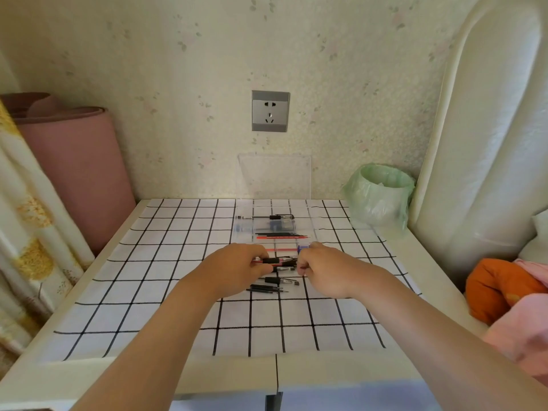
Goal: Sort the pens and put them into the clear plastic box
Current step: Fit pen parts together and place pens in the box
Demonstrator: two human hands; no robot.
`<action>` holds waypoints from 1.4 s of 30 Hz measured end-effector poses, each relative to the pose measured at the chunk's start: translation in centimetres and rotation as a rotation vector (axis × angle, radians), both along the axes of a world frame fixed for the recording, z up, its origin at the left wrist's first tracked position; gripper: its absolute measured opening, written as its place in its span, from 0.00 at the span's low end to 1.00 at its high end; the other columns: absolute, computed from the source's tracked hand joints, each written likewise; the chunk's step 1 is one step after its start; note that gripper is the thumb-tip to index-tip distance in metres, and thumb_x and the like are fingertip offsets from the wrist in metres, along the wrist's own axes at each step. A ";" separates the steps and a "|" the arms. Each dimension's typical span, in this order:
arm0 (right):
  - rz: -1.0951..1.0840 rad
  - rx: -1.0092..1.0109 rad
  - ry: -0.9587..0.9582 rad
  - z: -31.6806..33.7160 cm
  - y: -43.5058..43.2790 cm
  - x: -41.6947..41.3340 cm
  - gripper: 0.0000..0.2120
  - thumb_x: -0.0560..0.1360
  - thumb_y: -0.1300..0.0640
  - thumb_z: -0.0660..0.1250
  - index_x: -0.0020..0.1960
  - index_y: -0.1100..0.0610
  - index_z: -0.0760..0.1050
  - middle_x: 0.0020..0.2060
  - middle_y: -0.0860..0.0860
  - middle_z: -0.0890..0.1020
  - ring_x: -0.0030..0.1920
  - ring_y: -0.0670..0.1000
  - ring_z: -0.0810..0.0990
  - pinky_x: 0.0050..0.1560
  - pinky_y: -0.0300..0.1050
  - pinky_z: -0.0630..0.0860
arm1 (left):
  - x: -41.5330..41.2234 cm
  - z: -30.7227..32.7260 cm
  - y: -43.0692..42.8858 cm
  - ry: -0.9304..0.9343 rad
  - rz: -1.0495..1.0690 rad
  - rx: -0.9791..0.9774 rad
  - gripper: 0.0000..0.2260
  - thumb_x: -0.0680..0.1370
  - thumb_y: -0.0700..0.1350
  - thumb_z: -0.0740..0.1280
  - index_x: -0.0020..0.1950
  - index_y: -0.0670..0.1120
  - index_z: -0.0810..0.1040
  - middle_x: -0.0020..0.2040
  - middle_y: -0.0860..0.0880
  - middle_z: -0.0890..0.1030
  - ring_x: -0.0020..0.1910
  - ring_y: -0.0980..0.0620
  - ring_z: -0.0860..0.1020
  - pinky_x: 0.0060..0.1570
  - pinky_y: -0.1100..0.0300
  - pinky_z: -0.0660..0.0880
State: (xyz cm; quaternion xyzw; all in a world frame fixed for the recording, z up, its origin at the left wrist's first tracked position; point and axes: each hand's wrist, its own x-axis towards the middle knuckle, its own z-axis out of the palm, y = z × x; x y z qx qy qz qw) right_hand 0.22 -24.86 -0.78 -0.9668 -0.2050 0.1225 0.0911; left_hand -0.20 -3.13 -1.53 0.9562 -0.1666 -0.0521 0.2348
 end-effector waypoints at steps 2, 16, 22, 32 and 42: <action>-0.015 -0.021 0.013 -0.3 -0.4 0.2 0.12 0.80 0.60 0.60 0.58 0.50 0.78 0.57 0.51 0.70 0.51 0.55 0.78 0.53 0.45 0.74 | 0.0 -0.1 0.1 -0.006 -0.008 0.008 0.06 0.80 0.55 0.63 0.56 0.59 0.76 0.38 0.54 0.78 0.37 0.56 0.76 0.38 0.60 0.72; -0.023 0.011 -0.004 -0.9 -1.2 0.5 0.22 0.74 0.53 0.70 0.67 0.48 0.69 0.50 0.47 0.78 0.50 0.50 0.76 0.48 0.45 0.74 | 0.1 -0.8 -0.7 0.012 -0.044 0.068 0.07 0.80 0.52 0.65 0.56 0.59 0.77 0.45 0.56 0.78 0.43 0.55 0.77 0.45 0.59 0.75; 0.076 0.114 -0.139 0.4 0.1 0.0 0.13 0.79 0.49 0.63 0.62 0.45 0.76 0.50 0.46 0.77 0.49 0.48 0.75 0.50 0.48 0.75 | 0.1 -0.8 -1.0 -0.009 -0.055 0.047 0.07 0.79 0.51 0.65 0.56 0.59 0.79 0.42 0.56 0.78 0.42 0.56 0.77 0.43 0.59 0.75; 0.069 -0.029 -0.230 0.0 1.1 0.4 0.14 0.81 0.48 0.60 0.49 0.53 0.81 0.44 0.49 0.81 0.46 0.52 0.78 0.47 0.50 0.76 | -0.1 -0.2 -1.0 -0.108 -0.035 0.000 0.04 0.78 0.52 0.67 0.52 0.58 0.77 0.41 0.56 0.78 0.35 0.59 0.74 0.35 0.63 0.70; 0.041 0.061 -0.274 0.3 1.3 0.4 0.15 0.73 0.40 0.70 0.53 0.48 0.76 0.49 0.44 0.78 0.47 0.49 0.77 0.48 0.48 0.75 | 0.1 0.0 -0.6 -0.084 -0.032 0.011 0.07 0.81 0.52 0.63 0.52 0.58 0.80 0.39 0.57 0.81 0.34 0.61 0.74 0.34 0.65 0.65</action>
